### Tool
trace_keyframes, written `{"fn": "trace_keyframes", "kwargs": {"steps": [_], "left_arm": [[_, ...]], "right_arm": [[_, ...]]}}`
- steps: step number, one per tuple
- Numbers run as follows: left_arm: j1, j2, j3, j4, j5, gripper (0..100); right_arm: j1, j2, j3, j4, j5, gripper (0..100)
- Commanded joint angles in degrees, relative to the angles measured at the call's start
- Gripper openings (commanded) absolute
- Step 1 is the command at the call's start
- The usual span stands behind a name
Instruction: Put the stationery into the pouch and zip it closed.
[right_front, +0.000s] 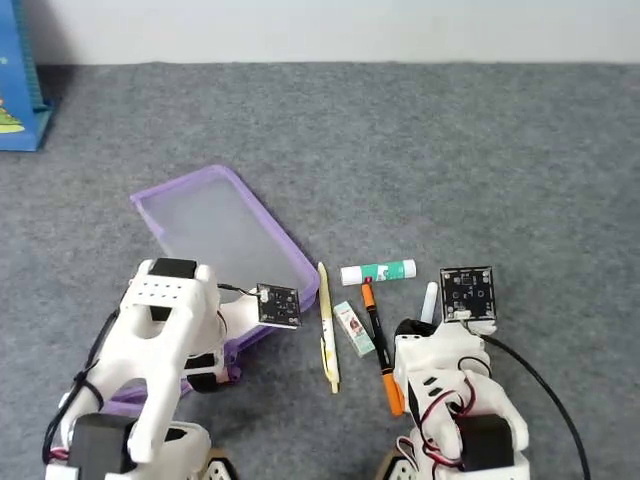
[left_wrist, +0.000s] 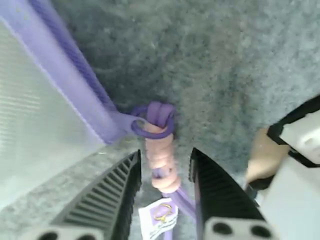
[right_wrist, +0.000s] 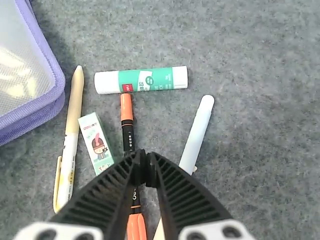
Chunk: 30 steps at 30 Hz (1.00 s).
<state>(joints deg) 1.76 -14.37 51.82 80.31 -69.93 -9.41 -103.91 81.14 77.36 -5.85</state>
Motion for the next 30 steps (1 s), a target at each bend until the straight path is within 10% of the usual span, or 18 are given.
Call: {"fn": "trace_keyframes", "kwargs": {"steps": [1, 14, 30], "left_arm": [[0.26, 0.09, -1.45, -0.79, -0.88, 16], [15.38, 0.00, 6.11, -6.86, 10.73, 1], [19.34, -0.35, -10.51, -13.63, 44.13, 1]], "right_arm": [[0.48, 0.04, -0.62, -0.40, -0.62, 0.8], [0.48, 0.04, -0.97, -0.40, -0.70, 0.8], [0.57, -0.04, -1.58, -2.33, -0.70, 0.8]]}}
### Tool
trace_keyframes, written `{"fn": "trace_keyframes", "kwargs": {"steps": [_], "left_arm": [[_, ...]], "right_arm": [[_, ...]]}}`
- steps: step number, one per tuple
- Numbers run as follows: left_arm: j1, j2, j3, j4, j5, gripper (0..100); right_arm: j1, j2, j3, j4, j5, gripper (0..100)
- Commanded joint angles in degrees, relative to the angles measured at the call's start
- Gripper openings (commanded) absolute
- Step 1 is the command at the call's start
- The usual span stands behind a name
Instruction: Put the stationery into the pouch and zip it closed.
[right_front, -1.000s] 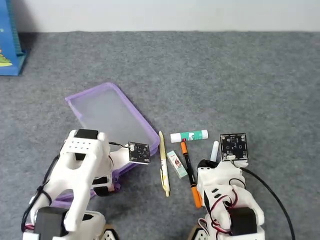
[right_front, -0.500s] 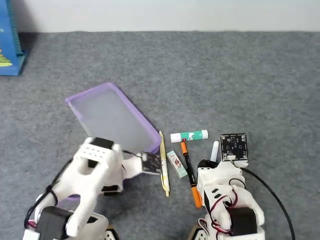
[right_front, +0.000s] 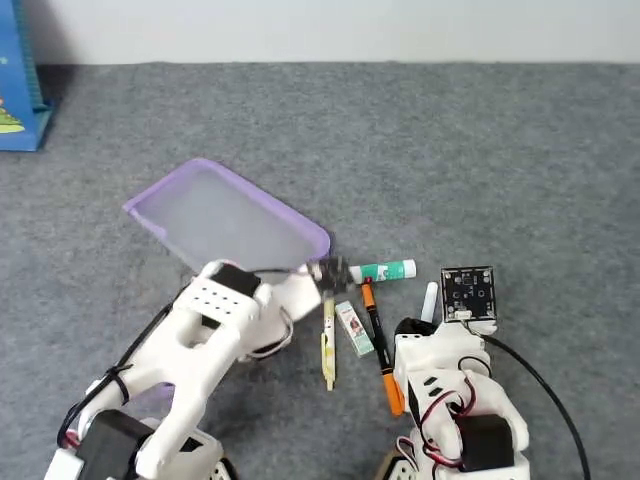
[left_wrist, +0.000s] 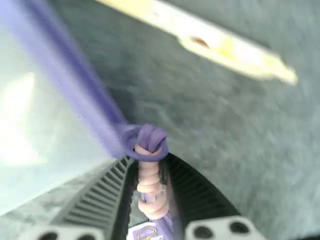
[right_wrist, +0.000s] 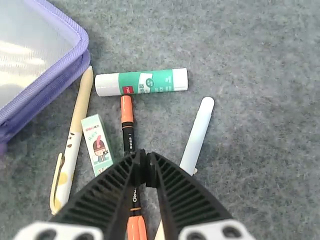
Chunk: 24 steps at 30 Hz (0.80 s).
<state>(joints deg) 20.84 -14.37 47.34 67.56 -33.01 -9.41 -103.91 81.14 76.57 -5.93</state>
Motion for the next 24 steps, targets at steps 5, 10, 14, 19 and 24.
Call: {"fn": "trace_keyframes", "kwargs": {"steps": [5, 10, 14, 19, 24], "left_arm": [[0.26, -0.35, -12.09, -0.44, 20.31, 5], [0.26, -0.35, -14.55, 2.29, 35.08, 24], [0.62, -0.35, -18.07, 5.98, 49.58, 29], [-0.53, -0.35, -23.08, 8.62, 59.78, 29], [-7.21, -0.35, -29.85, 13.54, 58.99, 29]], "right_arm": [[0.57, -0.04, -3.87, -1.98, -0.70, 0.8], [0.57, -0.04, -5.54, -1.98, -2.81, 0.8], [0.57, -0.04, -5.63, -2.07, -3.43, 0.8], [0.57, -0.04, -5.63, -3.91, -3.52, 0.8], [0.57, 0.13, -5.63, -7.52, -3.52, 0.8]]}}
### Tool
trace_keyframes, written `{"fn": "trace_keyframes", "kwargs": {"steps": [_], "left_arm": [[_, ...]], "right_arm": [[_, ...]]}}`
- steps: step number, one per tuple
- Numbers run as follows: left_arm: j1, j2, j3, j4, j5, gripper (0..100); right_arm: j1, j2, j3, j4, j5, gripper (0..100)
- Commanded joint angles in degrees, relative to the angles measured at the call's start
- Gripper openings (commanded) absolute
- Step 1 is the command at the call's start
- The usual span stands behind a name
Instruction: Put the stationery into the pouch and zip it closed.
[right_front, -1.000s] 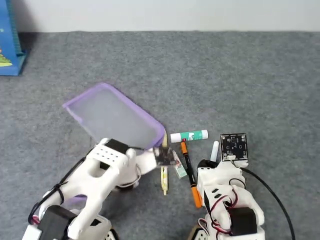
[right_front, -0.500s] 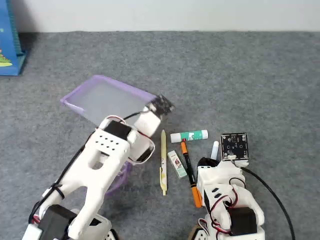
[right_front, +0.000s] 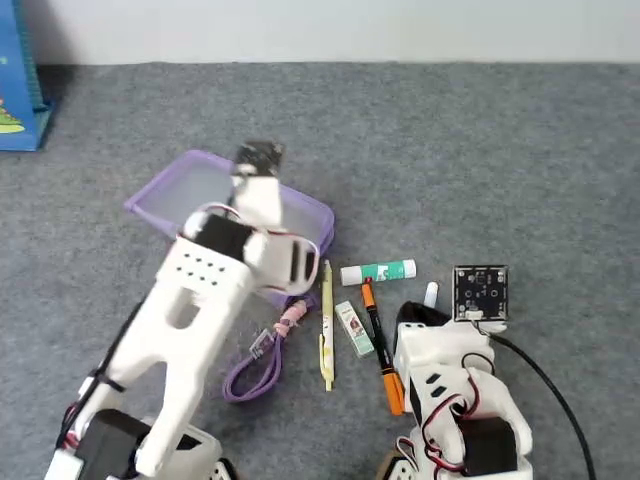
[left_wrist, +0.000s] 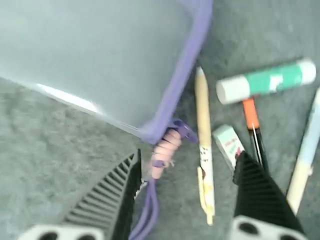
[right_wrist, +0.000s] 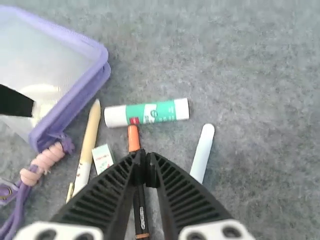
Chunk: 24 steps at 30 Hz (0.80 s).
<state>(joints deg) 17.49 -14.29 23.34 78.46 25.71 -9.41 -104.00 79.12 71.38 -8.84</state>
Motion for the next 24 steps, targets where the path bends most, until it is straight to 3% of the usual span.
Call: {"fn": "trace_keyframes", "kwargs": {"steps": [1, 10, 21, 24], "left_arm": [[-6.15, -0.44, -6.81, 3.52, -1.05, 29], [-26.02, -0.44, -6.02, 9.93, -24.09, 29], [-34.90, -0.53, 0.40, 2.55, -25.41, 7], [-36.66, -0.53, 1.19, 1.58, -29.10, 1]], "right_arm": [[0.31, 0.22, -3.60, -2.51, -0.62, 0.8], [-3.82, 0.84, -5.10, -1.63, 2.99, 0.8], [-7.60, 27.74, -19.25, -1.80, 2.64, 0.8], [-11.47, 34.95, -22.07, -1.80, 2.46, 0.8]]}}
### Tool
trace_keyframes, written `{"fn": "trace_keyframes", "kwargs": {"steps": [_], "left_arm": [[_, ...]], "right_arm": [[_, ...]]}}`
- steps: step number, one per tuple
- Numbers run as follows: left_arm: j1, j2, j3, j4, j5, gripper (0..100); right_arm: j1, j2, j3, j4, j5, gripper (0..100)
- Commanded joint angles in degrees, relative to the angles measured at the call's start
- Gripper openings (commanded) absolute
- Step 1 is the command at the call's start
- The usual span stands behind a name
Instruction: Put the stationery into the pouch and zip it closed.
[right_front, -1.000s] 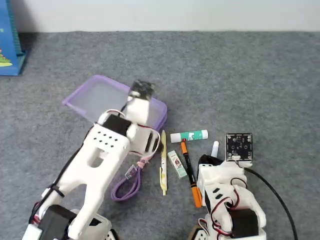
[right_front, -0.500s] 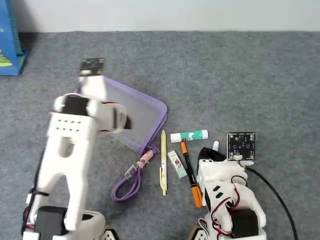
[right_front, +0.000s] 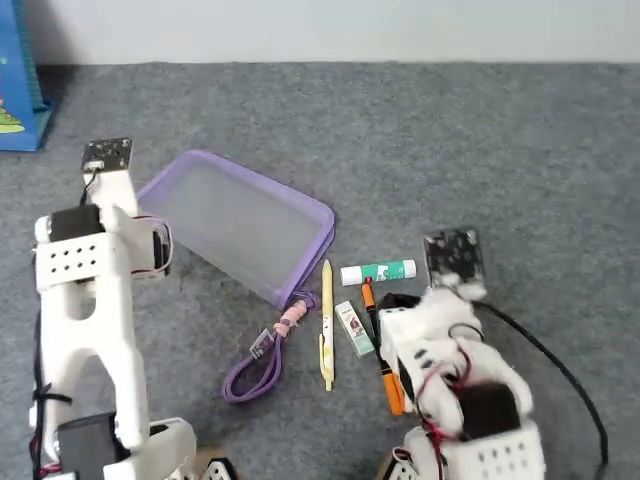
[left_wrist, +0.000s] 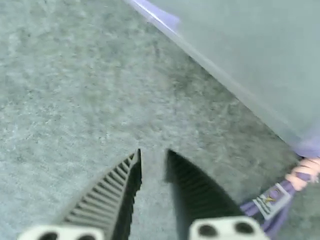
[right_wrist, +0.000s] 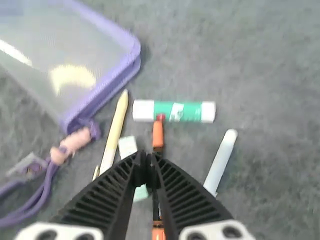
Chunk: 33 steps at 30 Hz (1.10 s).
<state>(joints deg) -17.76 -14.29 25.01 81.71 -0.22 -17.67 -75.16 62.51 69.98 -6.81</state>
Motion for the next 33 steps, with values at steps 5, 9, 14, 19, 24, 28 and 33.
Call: {"fn": "trace_keyframes", "kwargs": {"steps": [5, 9, 14, 19, 24, 28, 33], "left_arm": [[-6.51, -0.53, -0.84, -1.67, -5.89, 1], [-9.14, -1.23, -0.75, -1.67, -9.05, 1], [-11.25, -8.09, 0.75, -1.67, -11.52, 1], [-11.16, -18.29, 5.49, -1.67, -13.36, 1], [-11.25, -27.60, 11.91, -4.13, -13.36, 1], [-11.25, -33.14, 17.36, -7.56, -13.10, 1], [-11.34, -36.66, 20.88, -8.26, -13.27, 2]], "right_arm": [[-10.86, 16.57, -11.25, -0.40, -4.84, 0.9], [-16.48, 26.59, -17.05, -0.40, -6.68, 0.9], [-19.21, 41.63, -24.97, -0.40, -12.31, 8.4], [-20.18, 56.13, -32.26, -0.40, -16.88, 25.1], [-23.43, 67.03, -39.38, -0.40, -18.99, 18.6], [-24.48, 73.89, -42.37, -3.47, -20.22, 11.6], [-24.31, 79.34, -42.46, -9.36, -20.22, 10.1]]}}
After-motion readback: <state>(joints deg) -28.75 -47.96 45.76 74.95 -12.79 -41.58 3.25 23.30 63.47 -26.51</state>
